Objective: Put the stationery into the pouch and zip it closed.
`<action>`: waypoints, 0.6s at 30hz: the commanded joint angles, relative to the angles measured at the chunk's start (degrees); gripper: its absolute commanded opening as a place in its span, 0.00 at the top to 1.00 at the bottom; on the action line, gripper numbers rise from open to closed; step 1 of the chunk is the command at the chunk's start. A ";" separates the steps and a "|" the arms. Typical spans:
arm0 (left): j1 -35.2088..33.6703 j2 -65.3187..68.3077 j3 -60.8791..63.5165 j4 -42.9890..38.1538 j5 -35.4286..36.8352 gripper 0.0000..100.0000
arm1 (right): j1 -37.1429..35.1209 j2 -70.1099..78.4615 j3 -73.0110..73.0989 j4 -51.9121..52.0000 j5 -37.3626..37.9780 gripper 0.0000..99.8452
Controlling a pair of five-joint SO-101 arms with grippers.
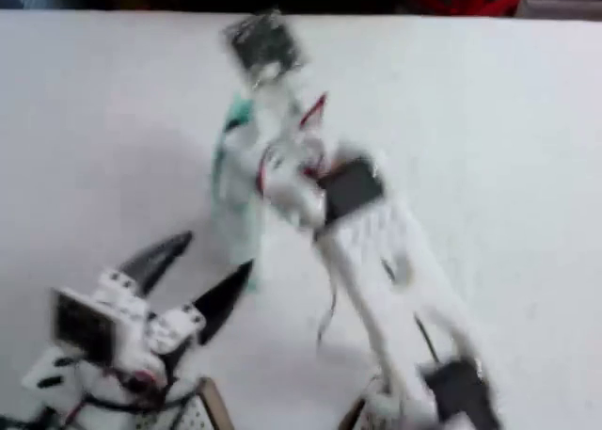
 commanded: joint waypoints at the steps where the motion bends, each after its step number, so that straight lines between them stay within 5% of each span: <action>1: -0.66 -0.04 -1.23 -0.88 -0.35 0.72 | 1.63 2.77 -2.20 0.75 -0.26 0.75; 6: -1.10 0.13 2.81 -6.95 -0.18 0.72 | 1.54 4.53 -4.04 0.92 -0.26 0.75; 13: -1.45 0.13 24.00 -32.79 6.24 0.73 | 1.27 3.03 -4.40 4.09 -0.26 0.75; 18: 1.45 0.13 23.82 -34.29 6.33 0.75 | 1.10 2.15 -4.40 4.97 -0.26 0.75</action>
